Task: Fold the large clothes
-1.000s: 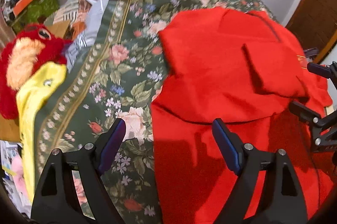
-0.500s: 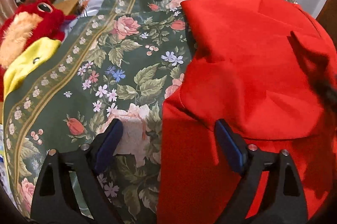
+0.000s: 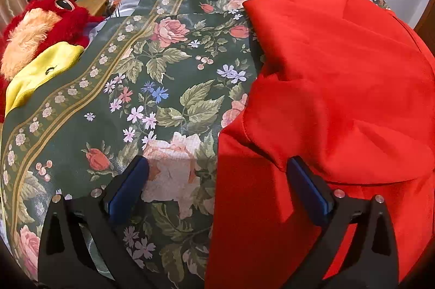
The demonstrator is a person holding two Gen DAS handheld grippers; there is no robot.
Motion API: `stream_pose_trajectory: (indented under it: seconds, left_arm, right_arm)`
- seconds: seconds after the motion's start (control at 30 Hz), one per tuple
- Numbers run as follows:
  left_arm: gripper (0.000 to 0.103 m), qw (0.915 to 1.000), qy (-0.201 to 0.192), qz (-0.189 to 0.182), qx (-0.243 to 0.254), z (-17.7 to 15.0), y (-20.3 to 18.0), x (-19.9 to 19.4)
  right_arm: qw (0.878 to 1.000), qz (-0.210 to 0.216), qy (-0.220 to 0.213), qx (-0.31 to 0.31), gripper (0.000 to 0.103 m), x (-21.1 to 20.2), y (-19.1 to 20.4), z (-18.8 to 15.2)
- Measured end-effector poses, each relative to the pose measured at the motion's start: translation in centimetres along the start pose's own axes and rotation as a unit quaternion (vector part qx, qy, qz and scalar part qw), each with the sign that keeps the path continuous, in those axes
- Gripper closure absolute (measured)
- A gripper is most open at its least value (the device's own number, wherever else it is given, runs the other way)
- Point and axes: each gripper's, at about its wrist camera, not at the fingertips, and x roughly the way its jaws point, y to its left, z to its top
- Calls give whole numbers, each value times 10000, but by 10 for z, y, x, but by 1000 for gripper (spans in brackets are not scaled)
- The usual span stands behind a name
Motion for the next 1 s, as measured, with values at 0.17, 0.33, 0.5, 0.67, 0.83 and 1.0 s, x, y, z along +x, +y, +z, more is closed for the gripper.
stream_pose_trajectory:
  seconds: [0.17,0.33,0.5,0.67,0.83,1.0]
  left_arm:
    - [0,10000,20,50,-7,0,0,1]
    - [0,9999,76,111,-50,1,0,1]
    - [0,9993,230,275,-143,1,-1,-1]
    - [0,9973,461,555,-163,1,-3,-7]
    - [0,9965,499,673,-61,-5,-9,-25]
    - [0,9988,233,419,-23,-5,-25,-62]
  right_arm:
    - [9981,-180,191,553,93,-11,-50,-16]
    - [9897,-23,822,1170,93,-1,-95,-49]
    - [9748,228,1441,1686,91,17,-119,-82]
    - [9651,127,1921,1776,71,23,-131,-99]
    - [9676,178,1881,1676,48,9,-139,-104]
    - [9707,172,1799,1585,47,-7,-160,-107]
